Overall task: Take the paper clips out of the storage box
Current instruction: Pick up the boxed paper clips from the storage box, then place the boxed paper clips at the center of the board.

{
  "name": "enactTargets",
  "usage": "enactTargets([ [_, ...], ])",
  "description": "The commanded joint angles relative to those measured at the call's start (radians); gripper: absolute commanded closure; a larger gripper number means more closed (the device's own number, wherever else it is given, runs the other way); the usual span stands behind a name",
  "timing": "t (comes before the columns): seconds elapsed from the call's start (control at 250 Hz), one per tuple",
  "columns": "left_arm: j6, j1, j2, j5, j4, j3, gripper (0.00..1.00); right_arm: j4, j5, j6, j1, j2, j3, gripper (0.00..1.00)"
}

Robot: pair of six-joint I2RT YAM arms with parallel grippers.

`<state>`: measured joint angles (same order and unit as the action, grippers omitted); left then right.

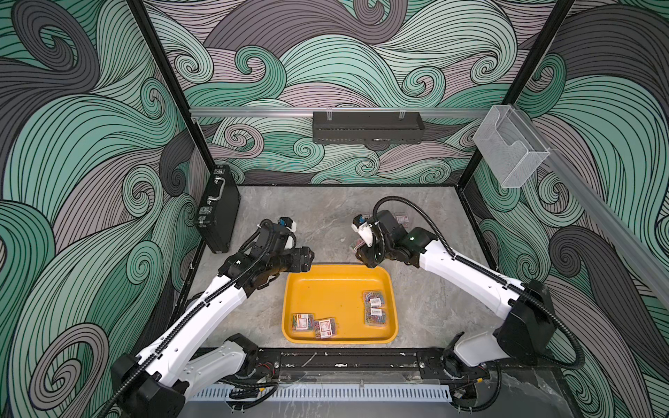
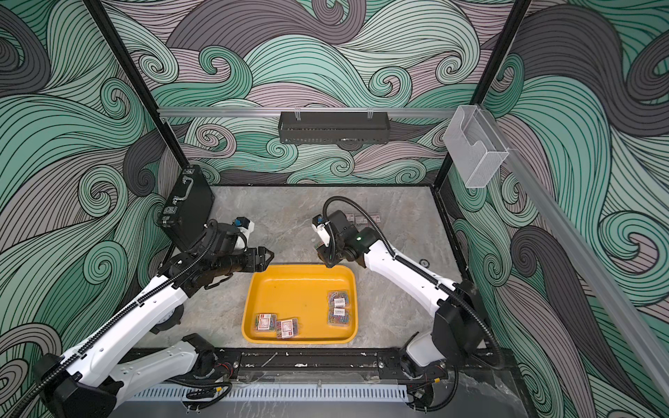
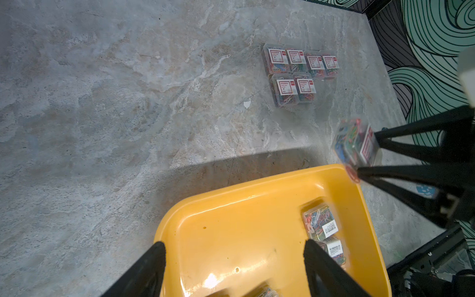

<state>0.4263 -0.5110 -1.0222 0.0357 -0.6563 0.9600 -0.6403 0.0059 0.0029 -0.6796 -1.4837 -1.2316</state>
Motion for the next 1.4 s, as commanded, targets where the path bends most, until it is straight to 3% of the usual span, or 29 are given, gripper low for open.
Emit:
enactTargets([
  [0.0, -0.016, 0.002, 0.008, 0.018, 0.004, 0.016, 0.18, -0.039, 0.050, 0.013, 0.082, -0.007, 0.002, 0.56],
  [0.416, -0.014, 0.001, 0.026, -0.009, -0.027, 0.011, 0.18, -0.058, 0.110, 0.080, 0.328, -0.173, -0.036, 0.55],
  [0.847, -0.017, 0.000, 0.042, -0.025, -0.055, 0.016, 0.18, -0.067, 0.141, 0.123, 0.365, -0.413, -0.181, 0.56],
  [1.398, -0.025, 0.001, 0.054, -0.036, -0.062, 0.008, 0.18, -0.066, 0.125, 0.146, 0.405, -0.516, -0.255, 0.56],
])
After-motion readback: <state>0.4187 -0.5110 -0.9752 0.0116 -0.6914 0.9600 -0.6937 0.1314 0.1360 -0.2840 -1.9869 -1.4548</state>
